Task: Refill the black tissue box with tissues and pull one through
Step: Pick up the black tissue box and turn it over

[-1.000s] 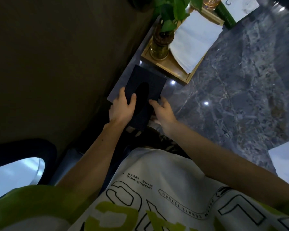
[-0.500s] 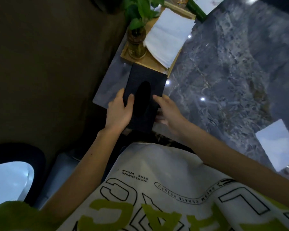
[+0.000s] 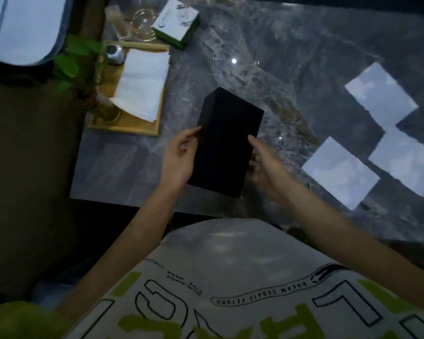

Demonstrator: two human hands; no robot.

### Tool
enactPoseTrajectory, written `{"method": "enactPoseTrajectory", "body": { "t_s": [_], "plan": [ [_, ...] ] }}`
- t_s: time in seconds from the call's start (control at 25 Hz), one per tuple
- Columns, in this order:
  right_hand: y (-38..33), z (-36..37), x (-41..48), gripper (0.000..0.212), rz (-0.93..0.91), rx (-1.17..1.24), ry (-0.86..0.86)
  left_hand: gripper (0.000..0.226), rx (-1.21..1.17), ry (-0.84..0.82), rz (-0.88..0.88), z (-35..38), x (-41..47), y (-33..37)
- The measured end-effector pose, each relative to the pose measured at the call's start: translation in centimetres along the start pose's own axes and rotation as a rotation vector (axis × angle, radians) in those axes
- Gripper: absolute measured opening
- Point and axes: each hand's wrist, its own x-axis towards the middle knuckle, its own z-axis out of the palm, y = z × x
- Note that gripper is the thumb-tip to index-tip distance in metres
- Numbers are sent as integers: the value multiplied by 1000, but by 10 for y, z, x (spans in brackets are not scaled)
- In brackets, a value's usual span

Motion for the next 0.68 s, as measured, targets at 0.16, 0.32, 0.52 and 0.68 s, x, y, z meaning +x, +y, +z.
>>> {"method": "enactPoseTrajectory", "body": {
  "t_s": [0.16,0.32,0.52,0.68],
  "plan": [
    [-16,-60,-7,35,-45,102,-37,36,-140,-137,-85,61,3,41],
    [-23,-104,-2,70,-192,116,-51,46,-212,-239,-192,110,3,67],
    [-34,-133,10,74,-259,90,-97,29,-234,-212,-211,147,5,72],
    [-44,-131,20,78,-172,-59,-95,31,-261,-233,-247,144,9,66]
  ]
}}
